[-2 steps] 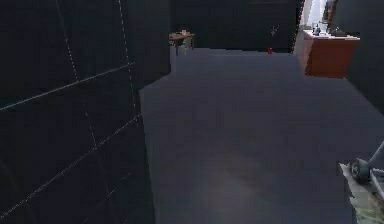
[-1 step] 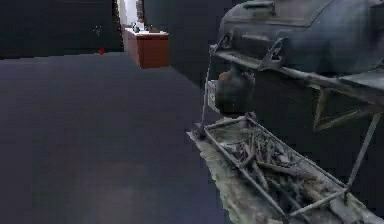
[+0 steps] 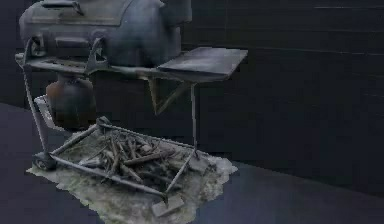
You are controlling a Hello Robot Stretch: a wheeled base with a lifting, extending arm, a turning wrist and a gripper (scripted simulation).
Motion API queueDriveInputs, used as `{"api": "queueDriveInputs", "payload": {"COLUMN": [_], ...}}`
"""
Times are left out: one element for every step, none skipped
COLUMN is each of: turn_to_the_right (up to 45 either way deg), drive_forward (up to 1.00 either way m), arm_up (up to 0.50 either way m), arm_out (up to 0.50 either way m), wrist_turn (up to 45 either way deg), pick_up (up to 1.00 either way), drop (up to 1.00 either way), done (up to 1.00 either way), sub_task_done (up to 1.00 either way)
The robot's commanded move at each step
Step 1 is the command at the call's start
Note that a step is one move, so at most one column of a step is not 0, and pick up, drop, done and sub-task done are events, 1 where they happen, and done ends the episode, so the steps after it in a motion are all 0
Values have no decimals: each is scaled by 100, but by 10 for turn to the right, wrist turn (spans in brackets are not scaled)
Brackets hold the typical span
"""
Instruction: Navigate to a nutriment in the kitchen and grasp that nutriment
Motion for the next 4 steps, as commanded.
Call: {"api": "queueDriveInputs", "payload": {"turn_to_the_right": [210, 0, -450, -360], "drive_forward": [0, 5, 0, 0], "arm_up": [0, 0, 0, 0], "arm_out": [0, 0, 0, 0], "wrist_turn": [0, 0, 0, 0], "pick_up": [0, 0, 0, 0], "drop": [0, 0, 0, 0], "done": [0, 0, 0, 0], "sub_task_done": [0, 0, 0, 0]}}
